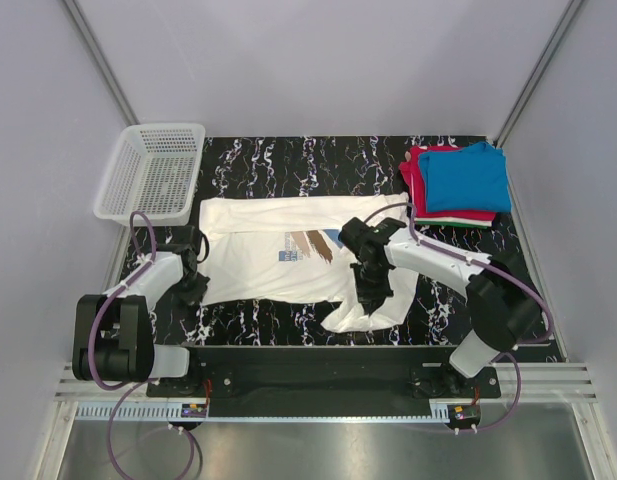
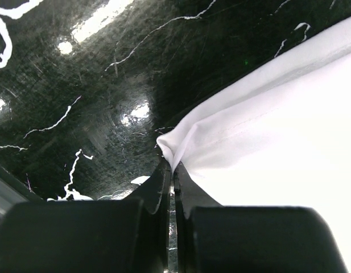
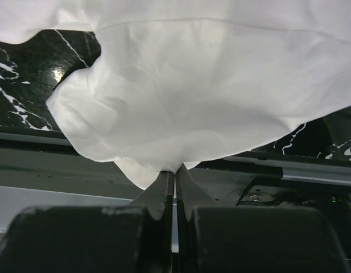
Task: Fold and stack the t-shirts
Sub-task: Fold the tshirt
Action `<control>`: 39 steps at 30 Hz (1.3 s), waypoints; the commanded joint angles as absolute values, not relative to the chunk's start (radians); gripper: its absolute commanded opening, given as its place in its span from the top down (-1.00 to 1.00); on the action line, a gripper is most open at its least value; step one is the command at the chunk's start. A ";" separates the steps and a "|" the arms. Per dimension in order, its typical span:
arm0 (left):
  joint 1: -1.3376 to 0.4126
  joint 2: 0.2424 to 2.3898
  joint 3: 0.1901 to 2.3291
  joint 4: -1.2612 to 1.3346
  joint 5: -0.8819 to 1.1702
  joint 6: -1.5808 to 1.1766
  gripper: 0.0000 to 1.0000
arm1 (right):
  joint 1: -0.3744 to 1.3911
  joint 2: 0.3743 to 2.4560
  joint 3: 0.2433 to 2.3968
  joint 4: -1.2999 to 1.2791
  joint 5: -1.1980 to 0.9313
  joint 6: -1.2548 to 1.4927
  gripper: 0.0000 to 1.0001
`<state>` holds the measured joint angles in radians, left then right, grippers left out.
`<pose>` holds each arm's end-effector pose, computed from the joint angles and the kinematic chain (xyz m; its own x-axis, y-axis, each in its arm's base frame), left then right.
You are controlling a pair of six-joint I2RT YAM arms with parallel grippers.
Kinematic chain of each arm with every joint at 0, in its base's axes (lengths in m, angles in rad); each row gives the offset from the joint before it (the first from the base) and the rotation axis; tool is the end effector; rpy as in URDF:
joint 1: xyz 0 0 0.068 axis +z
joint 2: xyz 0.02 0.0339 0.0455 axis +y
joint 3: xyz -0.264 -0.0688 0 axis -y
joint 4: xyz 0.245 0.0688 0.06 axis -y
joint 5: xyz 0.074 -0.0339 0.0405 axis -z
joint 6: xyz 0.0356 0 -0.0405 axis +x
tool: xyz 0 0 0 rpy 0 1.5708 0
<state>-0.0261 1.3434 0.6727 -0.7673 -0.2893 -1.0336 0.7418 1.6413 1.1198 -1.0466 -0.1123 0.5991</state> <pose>0.2042 0.0048 0.1583 -0.4961 -0.8108 -0.3107 -0.8578 0.5130 0.0309 0.2046 0.1929 0.1974 -0.9876 -0.1449 0.0610 -0.1389 0.9858 0.0941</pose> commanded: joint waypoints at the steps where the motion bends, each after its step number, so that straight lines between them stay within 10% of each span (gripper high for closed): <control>1: -0.018 1.362 0.678 -0.746 -0.282 -0.993 1.00 | 0.750 1.577 1.175 -1.111 -0.025 0.612 1.00; 39: 0.000 1.276 1.038 -0.937 -0.291 -0.718 1.00 | 0.454 1.539 1.525 -1.272 0.288 0.443 1.00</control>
<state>-0.0105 1.2900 0.9901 -0.8967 -0.2588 -0.7746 0.4908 1.5455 1.4605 -1.2530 0.2222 0.4843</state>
